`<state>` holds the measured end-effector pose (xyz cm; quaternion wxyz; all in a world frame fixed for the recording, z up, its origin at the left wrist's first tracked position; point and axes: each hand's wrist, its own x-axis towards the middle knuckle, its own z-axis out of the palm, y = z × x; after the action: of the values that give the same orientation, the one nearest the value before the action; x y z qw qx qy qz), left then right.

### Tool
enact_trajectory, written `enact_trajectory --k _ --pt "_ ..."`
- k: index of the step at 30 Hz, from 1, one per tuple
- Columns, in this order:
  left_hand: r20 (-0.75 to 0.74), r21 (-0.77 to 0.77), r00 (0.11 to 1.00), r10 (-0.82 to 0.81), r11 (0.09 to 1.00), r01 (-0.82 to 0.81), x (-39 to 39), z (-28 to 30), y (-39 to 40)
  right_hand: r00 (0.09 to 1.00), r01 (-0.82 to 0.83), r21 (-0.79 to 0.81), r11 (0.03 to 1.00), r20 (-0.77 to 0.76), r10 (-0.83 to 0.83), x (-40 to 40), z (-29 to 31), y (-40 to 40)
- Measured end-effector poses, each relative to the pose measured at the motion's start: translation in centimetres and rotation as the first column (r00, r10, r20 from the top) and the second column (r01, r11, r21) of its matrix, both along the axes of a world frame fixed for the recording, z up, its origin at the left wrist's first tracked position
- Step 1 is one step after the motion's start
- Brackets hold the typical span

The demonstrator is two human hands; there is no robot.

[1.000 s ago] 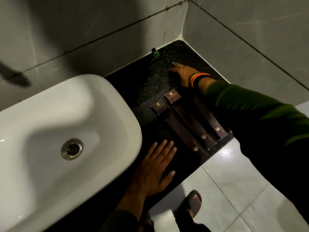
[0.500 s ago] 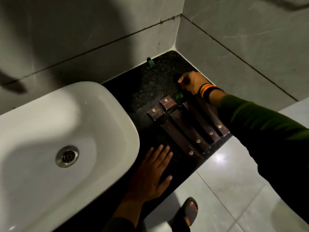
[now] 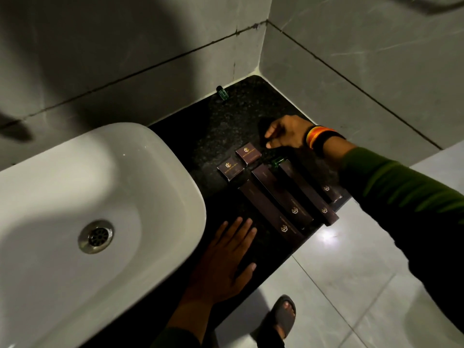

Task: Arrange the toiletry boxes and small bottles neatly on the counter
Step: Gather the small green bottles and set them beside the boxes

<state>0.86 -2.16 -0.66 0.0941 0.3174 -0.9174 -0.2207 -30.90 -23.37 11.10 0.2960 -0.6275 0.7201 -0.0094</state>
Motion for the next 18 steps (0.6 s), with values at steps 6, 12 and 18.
enact_trajectory --k 6,12,18 --pt "0.032 0.001 0.999 0.006 1.000 -0.006 0.1 0.1 0.0 0.983 -0.024 -0.021 0.999 -0.181 0.020 -0.4 2.5 4.6" --pt "0.042 -0.028 0.999 -0.002 1.000 0.003 0.0 0.2 -0.1 0.936 0.119 -0.014 0.993 -0.331 -0.117 1.0 1.1 12.3" --pt "0.094 -0.032 0.996 -0.012 0.999 0.015 0.0 0.1 -0.1 0.924 0.211 -0.097 0.973 -0.305 -0.231 1.5 -0.3 13.1"
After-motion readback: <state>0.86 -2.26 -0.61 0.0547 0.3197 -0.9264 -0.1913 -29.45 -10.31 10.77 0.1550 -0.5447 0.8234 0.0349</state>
